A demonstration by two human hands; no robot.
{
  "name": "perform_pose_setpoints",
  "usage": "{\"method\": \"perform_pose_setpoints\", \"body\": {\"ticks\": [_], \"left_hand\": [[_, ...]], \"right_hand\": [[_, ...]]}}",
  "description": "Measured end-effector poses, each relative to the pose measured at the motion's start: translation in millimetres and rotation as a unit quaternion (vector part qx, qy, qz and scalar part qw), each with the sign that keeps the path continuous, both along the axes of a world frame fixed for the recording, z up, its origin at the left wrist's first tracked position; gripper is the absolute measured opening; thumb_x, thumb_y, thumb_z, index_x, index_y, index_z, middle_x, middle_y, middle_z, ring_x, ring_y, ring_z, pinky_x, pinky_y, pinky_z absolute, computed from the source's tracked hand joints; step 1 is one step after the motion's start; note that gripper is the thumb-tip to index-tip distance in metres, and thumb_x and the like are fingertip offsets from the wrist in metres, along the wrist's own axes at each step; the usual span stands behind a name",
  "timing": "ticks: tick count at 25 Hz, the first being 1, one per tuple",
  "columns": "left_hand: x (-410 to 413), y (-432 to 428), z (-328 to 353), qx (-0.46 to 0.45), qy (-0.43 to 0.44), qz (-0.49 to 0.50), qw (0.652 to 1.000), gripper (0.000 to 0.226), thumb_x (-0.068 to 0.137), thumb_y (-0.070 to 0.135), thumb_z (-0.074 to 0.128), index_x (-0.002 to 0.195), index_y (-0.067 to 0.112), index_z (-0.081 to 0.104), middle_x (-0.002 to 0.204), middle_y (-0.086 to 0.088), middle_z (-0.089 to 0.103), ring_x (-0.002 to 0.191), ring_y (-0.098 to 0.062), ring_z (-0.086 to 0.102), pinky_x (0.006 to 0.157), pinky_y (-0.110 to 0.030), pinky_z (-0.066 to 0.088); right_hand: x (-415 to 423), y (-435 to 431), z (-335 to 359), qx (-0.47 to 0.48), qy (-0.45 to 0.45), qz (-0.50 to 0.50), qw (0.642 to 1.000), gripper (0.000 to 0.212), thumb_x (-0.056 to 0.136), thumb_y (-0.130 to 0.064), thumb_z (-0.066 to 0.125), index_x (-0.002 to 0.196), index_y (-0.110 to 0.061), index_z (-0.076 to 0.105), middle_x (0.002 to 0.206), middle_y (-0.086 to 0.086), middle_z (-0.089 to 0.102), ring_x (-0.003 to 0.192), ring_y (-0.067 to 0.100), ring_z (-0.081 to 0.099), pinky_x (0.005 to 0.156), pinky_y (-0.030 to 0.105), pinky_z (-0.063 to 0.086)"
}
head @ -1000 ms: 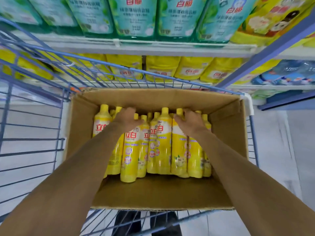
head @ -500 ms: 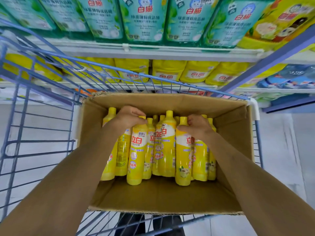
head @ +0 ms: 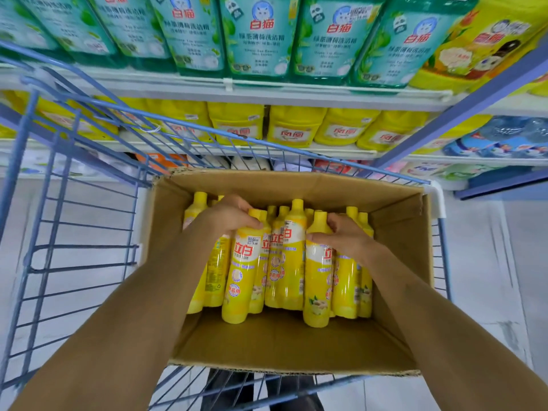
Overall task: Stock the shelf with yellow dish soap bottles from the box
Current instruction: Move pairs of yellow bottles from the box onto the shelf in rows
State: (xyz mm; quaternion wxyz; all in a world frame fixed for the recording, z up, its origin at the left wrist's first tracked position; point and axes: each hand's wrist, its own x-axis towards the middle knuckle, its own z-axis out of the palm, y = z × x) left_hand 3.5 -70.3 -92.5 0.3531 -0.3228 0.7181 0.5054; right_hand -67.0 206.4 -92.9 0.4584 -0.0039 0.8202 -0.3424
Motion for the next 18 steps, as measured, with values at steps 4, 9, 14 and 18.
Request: {"method": "perform_pose_setpoints", "body": {"ticks": [4,9,14,18], "left_hand": [[31.8,15.5,1.9,0.053,-0.004,0.099,0.994,0.070,0.076,0.024,0.087,0.136,0.013,0.054,0.127,-0.008,0.063,0.112,-0.026,0.064,0.083,-0.039,0.055],[60.3,31.2,17.1,0.079,0.096,0.118,0.985,0.054,0.079,0.022,0.084,0.126,0.023,0.057,0.109,0.002,0.066,0.108,-0.020,0.063,0.089,-0.039,0.055],[51.8,33.3,78.3,0.090,0.218,0.102,0.966,0.038,0.081,0.016,0.083,0.116,0.013,0.067,0.111,-0.005,0.074,0.108,-0.023,0.070,0.090,-0.040,0.058],[21.4,24.4,165.8,0.073,0.297,0.092,0.948,0.049,0.076,0.018,0.087,0.120,0.012,0.065,0.117,-0.006,0.070,0.108,-0.020,0.067,0.092,-0.038,0.057]], "right_hand": [[17.0,7.2,0.8,-0.014,0.016,-0.006,1.000,0.083,0.055,-0.060,0.088,0.123,-0.021,0.063,0.118,-0.004,0.071,0.110,0.016,0.067,0.096,0.043,0.056],[36.8,9.0,28.3,-0.010,0.089,0.007,0.996,0.052,0.069,-0.044,0.090,0.109,-0.017,0.071,0.106,-0.003,0.075,0.100,0.015,0.070,0.090,0.041,0.059],[29.8,-0.8,93.8,-0.023,0.182,0.018,0.983,0.042,0.069,-0.045,0.090,0.099,-0.018,0.075,0.092,0.000,0.076,0.089,0.017,0.071,0.082,0.040,0.058],[12.3,-20.5,172.8,-0.062,0.251,-0.009,0.966,0.036,0.072,-0.043,0.089,0.072,-0.019,0.062,0.068,-0.001,0.063,0.063,0.008,0.056,0.061,0.035,0.048]]}}
